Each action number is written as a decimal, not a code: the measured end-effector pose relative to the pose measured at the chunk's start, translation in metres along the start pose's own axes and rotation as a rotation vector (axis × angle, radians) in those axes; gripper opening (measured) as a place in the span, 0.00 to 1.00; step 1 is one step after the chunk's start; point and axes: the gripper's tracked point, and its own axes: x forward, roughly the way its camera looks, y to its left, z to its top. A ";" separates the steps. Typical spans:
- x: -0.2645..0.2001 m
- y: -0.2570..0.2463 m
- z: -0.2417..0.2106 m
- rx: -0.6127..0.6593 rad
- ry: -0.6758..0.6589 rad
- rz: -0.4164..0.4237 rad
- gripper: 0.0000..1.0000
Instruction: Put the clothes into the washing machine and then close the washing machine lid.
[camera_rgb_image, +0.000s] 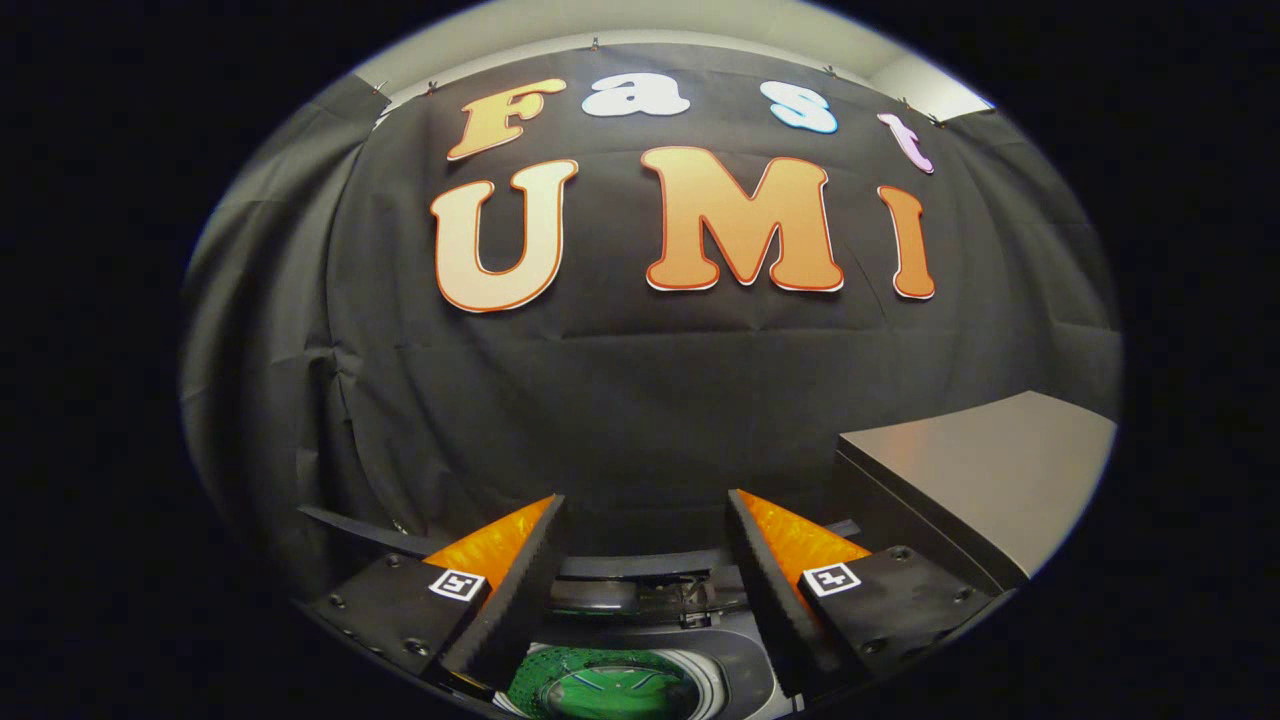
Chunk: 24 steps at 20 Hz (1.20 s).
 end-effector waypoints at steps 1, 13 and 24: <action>-0.003 -0.001 -0.002 -0.001 -0.003 0.005 0.99; -0.028 0.000 -0.021 -0.002 -0.004 0.042 0.99; -0.048 -0.011 -0.087 0.035 0.154 0.034 1.00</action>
